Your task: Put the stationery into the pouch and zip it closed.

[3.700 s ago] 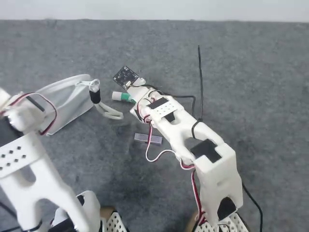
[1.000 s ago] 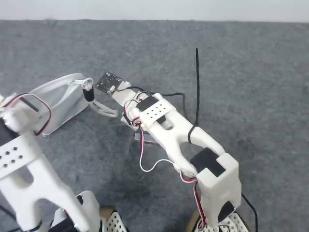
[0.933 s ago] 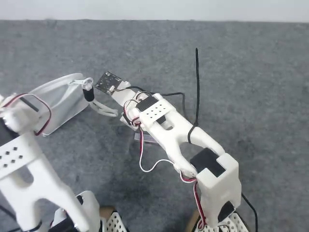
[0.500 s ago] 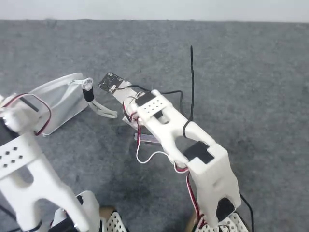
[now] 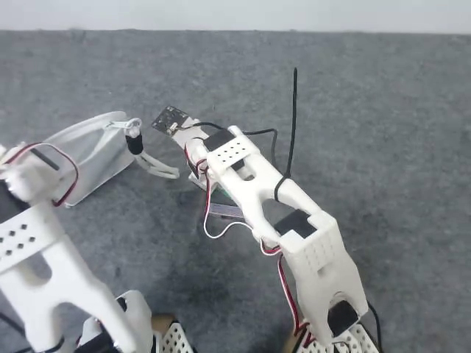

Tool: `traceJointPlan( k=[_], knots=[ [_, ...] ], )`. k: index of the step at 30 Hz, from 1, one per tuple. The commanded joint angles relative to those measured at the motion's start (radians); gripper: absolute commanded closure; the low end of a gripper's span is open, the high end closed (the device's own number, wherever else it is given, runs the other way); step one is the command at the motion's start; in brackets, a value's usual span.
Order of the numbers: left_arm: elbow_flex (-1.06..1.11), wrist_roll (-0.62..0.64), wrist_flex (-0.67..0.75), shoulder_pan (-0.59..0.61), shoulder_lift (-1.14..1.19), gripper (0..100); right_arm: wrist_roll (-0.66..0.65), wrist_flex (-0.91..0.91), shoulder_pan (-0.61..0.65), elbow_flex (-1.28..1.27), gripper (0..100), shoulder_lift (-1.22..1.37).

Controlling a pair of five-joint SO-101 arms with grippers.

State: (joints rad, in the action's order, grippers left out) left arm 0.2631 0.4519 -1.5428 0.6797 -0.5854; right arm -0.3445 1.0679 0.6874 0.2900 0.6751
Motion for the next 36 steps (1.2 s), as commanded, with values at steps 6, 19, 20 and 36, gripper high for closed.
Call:
traceJointPlan(
  k=[6, 19, 20, 36],
  knots=[
    [-0.010, 0.009, 0.034, 0.008, 0.002, 99, 0.040, 0.116, -0.012, 0.017, 99.3, -0.091],
    [-0.012, 0.015, 0.037, 0.003, -0.003, 99, 0.180, 0.282, -0.018, 0.017, 99.3, -0.334],
    [-0.012, 0.015, 0.037, 0.003, -0.003, 99, 0.180, 0.292, -0.019, 0.017, 99.3, -0.357],
    [-0.008, 0.015, 0.018, -0.149, -0.005, 99, 0.367, 0.315, -0.061, -0.034, 99.3, -0.677]
  ],
)
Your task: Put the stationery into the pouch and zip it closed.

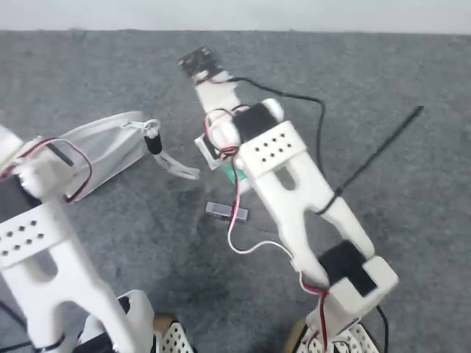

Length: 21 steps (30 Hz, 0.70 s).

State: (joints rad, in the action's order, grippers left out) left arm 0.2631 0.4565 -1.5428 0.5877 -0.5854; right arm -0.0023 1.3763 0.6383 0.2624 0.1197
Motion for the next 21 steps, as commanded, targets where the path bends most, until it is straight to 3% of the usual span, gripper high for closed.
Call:
traceJointPlan(
  k=[1, 10, 21],
  knots=[
    [-0.008, 0.011, 0.014, -0.077, -0.005, 99, 0.025, 0.007, -0.012, -0.018, 99.3, -0.148],
    [-0.008, 0.011, 0.009, -0.235, -0.005, 99, 0.026, -0.005, -0.012, -0.112, 99.3, -0.360],
    [-0.008, 0.011, 0.009, -0.239, 0.002, 99, 0.026, -0.044, -0.005, -0.150, 99.3, -0.599]
  ],
)
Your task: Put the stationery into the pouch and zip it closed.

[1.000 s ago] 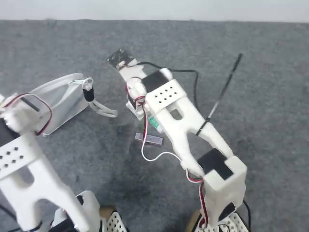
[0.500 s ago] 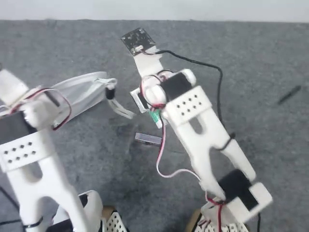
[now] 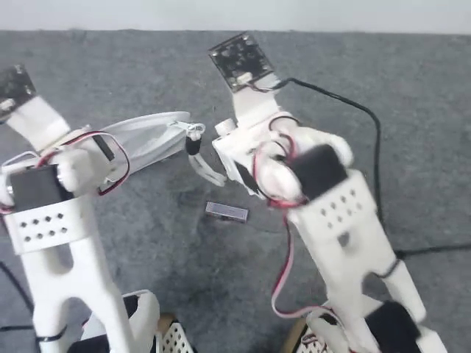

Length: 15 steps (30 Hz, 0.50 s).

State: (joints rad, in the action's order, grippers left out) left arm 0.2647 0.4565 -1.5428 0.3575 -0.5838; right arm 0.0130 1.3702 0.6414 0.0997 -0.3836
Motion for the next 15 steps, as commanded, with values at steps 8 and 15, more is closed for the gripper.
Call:
traceJointPlan(
  k=[8, 15],
  knots=[
    [0.031, 0.011, 0.032, -0.008, 0.000, 99, 0.011, -0.203, -0.007, 0.012, 99.3, -0.179],
    [0.030, 0.011, 0.032, -0.008, 0.000, 99, 0.009, -0.282, 0.033, 0.012, 99.3, -0.179]
  ],
)
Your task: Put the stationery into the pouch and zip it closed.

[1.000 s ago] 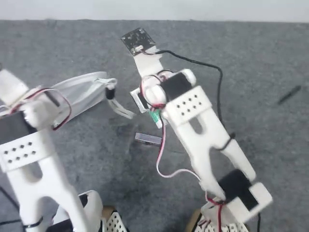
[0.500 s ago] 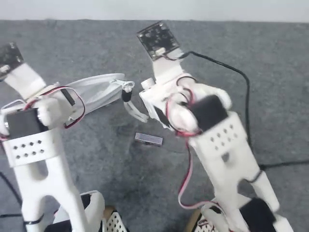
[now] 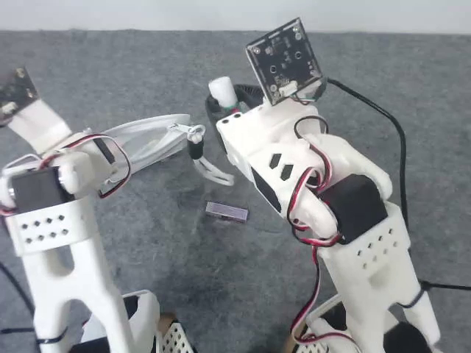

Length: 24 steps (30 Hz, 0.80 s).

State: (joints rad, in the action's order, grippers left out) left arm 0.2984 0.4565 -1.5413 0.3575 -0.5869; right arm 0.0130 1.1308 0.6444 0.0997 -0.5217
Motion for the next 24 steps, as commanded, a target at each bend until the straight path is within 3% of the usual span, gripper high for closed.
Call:
traceJointPlan(
  k=[1, 8, 13, 24],
  knots=[
    [-0.004, 0.011, 0.031, -0.008, 0.003, 99, 0.009, -0.047, 0.048, 0.012, 99.3, -0.038],
    [-0.004, 0.011, 0.031, -0.008, 0.003, 99, 0.005, -0.277, 0.180, -0.135, 99.3, -0.044],
    [-0.002, 0.011, 0.029, -0.008, 0.003, 99, 0.003, -0.455, 0.179, -0.278, 99.3, -0.047],
    [-0.002, 0.011, 0.025, -0.008, 0.000, 99, 0.008, -0.610, 0.182, -0.416, 99.3, -0.084]
  ],
)
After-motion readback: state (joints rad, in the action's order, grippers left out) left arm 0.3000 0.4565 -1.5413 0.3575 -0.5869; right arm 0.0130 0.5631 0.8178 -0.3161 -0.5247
